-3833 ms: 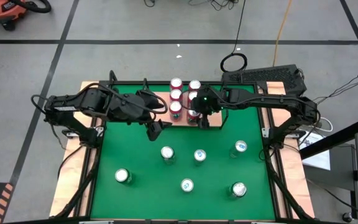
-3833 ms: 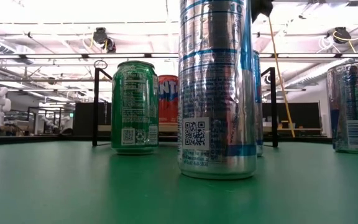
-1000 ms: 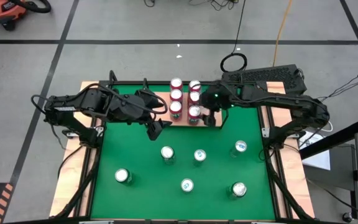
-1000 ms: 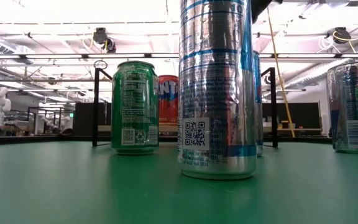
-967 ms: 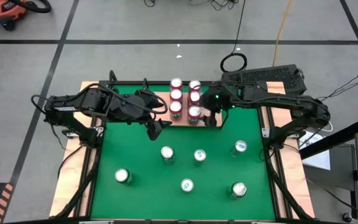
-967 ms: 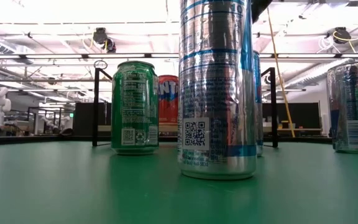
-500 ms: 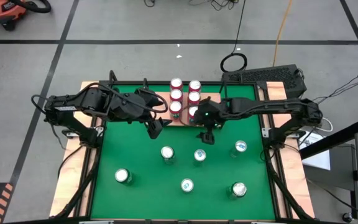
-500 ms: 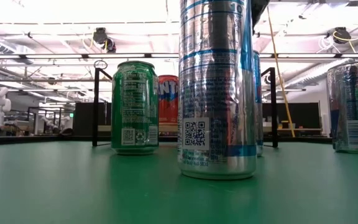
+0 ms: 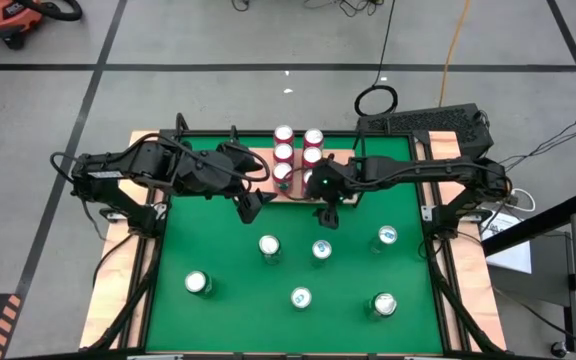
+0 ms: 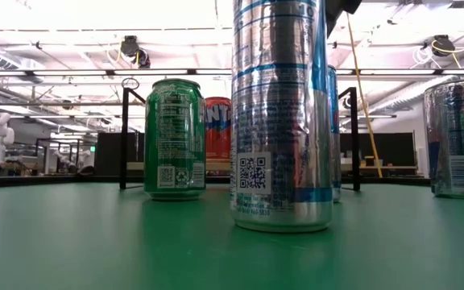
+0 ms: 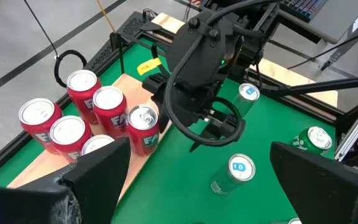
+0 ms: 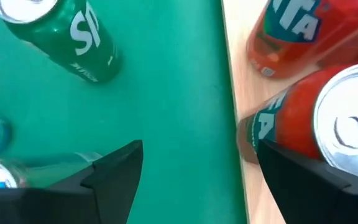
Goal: Place canned beverage on shelf
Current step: Put the red soda can on the shelf aligned with the other right red soda can
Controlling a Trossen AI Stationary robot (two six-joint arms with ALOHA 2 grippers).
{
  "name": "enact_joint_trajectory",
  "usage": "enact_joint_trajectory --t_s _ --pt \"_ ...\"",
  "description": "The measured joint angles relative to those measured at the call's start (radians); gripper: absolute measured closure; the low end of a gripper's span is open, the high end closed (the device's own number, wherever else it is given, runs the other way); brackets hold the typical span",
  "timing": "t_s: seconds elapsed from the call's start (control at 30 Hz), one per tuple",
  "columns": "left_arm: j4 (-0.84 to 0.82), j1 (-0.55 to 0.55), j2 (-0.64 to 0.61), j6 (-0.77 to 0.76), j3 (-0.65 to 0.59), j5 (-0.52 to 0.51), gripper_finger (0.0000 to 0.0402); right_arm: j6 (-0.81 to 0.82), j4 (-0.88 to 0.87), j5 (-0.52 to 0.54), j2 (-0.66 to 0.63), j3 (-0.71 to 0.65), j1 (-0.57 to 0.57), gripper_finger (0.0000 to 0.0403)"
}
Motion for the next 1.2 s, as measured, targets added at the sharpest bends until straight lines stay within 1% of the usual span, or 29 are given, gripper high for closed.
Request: enact_joint_trajectory --t_s 0.23,0.33,0.6,0.7,0.93,1.2 --pt "0.000 0.000 0.000 0.008 0.000 0.001 0.0017 0.003 0.023 0.007 0.000 0.000 -0.005 0.0099" --pt "0.000 0.000 0.000 0.010 0.000 0.001 0.0017 -0.001 0.023 0.029 0.000 0.000 -0.005 0.0099" --pt "0.000 0.000 0.000 0.010 0.000 0.001 0.0017 -0.024 0.024 0.033 0.000 0.000 -0.015 0.0099" --pt "0.000 0.000 0.000 0.010 0.000 0.001 0.0017 -0.033 0.040 0.054 0.000 0.000 -0.014 0.0099" --pt "0.000 0.000 0.000 0.010 0.000 0.007 0.0017 -0.039 0.076 0.055 0.000 0.000 -0.014 0.0099" --pt "0.000 -0.002 0.000 0.010 0.000 0.007 0.0017 0.014 -0.005 0.056 0.000 0.000 0.016 0.0099"
